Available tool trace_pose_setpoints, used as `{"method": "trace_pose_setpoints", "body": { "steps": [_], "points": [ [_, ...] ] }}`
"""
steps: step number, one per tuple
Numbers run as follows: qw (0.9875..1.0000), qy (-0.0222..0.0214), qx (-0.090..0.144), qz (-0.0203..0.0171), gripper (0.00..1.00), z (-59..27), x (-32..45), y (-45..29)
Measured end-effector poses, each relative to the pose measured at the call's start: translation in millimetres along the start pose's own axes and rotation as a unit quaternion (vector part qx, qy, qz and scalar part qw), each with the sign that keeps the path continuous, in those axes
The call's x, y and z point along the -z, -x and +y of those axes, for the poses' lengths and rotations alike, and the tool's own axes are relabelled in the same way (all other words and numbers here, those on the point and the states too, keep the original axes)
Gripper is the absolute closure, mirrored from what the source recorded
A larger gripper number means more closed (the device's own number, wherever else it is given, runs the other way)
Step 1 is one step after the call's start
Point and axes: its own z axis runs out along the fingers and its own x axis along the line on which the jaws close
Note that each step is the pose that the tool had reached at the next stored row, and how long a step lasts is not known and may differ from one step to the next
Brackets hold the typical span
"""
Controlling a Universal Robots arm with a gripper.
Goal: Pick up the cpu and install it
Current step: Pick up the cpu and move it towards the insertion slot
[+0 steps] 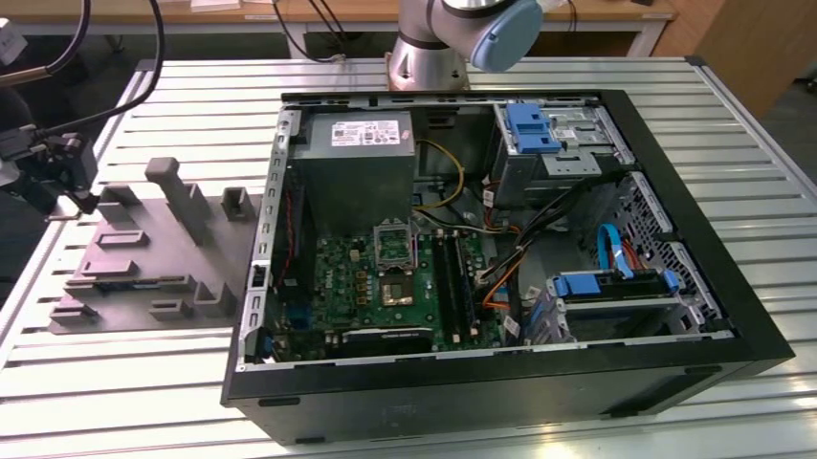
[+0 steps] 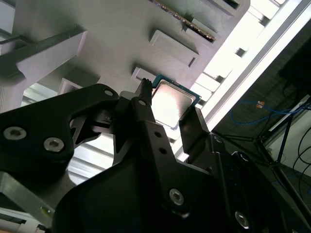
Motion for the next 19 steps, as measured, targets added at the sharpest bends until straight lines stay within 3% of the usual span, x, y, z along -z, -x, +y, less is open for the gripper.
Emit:
{"method": "trace_pose_setpoints", "body": {
  "steps": [19],
  "points": [
    [1.0000,0.0000,0.000,0.0000,0.53,0.2,4.0,0.1]
  ]
}}
